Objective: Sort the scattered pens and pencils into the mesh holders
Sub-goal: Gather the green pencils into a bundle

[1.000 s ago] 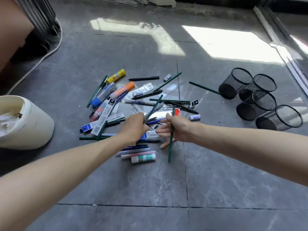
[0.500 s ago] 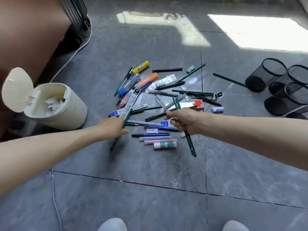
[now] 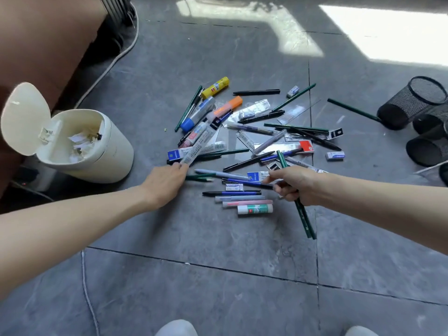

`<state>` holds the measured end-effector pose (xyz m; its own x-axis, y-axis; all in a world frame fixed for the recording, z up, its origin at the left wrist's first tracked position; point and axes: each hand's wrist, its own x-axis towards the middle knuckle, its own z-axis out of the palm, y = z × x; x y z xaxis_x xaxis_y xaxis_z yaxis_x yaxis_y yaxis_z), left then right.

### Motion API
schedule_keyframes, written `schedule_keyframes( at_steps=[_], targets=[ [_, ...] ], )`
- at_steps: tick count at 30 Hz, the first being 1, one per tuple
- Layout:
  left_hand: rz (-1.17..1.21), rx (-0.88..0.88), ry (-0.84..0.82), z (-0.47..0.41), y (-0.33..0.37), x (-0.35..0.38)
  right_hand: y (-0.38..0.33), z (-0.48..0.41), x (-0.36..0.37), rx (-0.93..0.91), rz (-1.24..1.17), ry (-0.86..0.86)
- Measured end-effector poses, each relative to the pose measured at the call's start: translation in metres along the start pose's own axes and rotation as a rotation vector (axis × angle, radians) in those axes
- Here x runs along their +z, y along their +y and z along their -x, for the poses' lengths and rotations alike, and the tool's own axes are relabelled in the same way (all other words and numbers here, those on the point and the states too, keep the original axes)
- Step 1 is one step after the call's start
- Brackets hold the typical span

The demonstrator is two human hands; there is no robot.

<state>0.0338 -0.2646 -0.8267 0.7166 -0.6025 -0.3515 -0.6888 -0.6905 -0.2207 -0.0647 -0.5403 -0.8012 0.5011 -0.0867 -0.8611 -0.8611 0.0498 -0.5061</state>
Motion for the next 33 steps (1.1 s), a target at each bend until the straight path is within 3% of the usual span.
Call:
schedule_keyframes(
  at_steps=[6,10,12,16,20,23,27,31,33],
  targets=[
    [-0.271,0.252,-0.016,-0.010,-0.004,-0.003,-0.001,-0.005,0.005,0.001,0.039,0.051],
    [-0.220,0.318,-0.085,-0.013,-0.006,-0.005,0.000,-0.007,0.008,-0.032,0.042,0.051],
    [-0.052,0.217,-0.093,-0.011,-0.005,-0.003,0.003,-0.006,0.008,-0.066,0.005,0.044],
    [0.623,-0.113,-0.019,-0.014,0.016,-0.026,0.003,0.001,0.008,-0.147,-0.025,-0.030],
    [1.122,-0.017,-0.130,-0.022,0.065,-0.069,-0.011,0.008,0.018,-0.244,-0.076,-0.088],
    [1.253,0.040,-0.185,-0.020,0.099,-0.093,-0.019,0.008,0.032,-0.262,-0.102,-0.068],
    [1.382,0.060,-0.263,-0.021,0.115,-0.098,-0.016,0.008,0.033,-0.237,-0.100,0.087],
    [1.555,0.040,-0.258,-0.027,0.119,-0.102,-0.014,0.000,0.014,-0.206,-0.057,0.410],
    [1.512,0.047,-0.236,-0.034,0.119,-0.105,-0.018,-0.009,-0.004,-0.199,-0.044,0.500]
  ],
)
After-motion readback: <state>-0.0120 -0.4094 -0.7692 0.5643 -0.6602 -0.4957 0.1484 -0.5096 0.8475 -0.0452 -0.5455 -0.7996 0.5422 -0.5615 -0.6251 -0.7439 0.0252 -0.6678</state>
